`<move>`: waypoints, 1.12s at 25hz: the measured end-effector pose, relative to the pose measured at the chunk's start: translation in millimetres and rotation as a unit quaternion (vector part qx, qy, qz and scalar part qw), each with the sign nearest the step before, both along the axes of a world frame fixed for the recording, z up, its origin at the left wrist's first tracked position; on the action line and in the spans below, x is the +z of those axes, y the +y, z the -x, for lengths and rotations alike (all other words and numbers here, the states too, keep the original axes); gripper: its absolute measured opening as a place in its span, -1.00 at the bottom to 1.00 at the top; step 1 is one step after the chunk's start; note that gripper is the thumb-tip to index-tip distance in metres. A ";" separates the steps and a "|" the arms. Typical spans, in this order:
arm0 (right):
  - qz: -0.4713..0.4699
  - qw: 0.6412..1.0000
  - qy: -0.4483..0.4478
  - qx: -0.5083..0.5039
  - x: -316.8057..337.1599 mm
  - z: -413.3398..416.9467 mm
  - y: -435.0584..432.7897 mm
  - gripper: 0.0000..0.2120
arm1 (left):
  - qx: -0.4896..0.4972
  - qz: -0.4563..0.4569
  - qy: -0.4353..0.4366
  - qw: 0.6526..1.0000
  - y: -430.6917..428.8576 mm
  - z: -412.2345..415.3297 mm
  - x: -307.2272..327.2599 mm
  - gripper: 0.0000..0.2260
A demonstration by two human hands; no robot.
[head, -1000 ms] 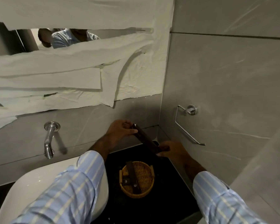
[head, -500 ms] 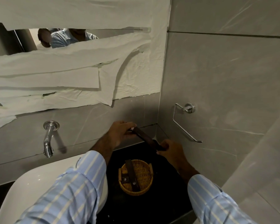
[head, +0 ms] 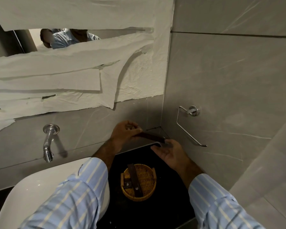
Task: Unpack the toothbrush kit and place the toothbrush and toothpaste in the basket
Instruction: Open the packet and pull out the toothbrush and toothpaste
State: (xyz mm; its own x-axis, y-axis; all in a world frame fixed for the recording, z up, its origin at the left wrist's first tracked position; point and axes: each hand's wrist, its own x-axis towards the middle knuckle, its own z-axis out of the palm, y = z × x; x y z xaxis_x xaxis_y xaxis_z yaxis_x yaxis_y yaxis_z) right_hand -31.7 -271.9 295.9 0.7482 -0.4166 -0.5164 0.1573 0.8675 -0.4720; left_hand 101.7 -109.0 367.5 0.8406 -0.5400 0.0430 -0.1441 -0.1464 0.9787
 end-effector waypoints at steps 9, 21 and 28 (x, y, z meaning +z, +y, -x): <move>0.069 0.997 -0.034 0.005 15.4 -34.1 3.1 -0.84 | 0.146 -0.039 -0.120 0.981 3.2 1.1 -28.1 -0.83; 0.381 0.923 0.025 0.039 48.1 -64.7 20.1 -0.85 | 0.171 0.295 0.418 0.842 -25.1 8.6 -48.5 -0.70; 0.563 0.821 0.081 0.054 83.7 -76.3 21.8 -0.77 | 0.111 0.367 0.472 0.793 -18.3 21.9 -52.5 -0.69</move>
State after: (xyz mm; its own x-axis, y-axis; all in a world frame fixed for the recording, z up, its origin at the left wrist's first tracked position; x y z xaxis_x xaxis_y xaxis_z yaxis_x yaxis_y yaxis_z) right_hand 44.6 -250.1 379.6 0.7714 -0.6340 0.0543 -0.0354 -0.1280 -0.9911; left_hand 79.8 -127.3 315.0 0.7561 -0.4949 -0.4283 0.6541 0.5947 0.4674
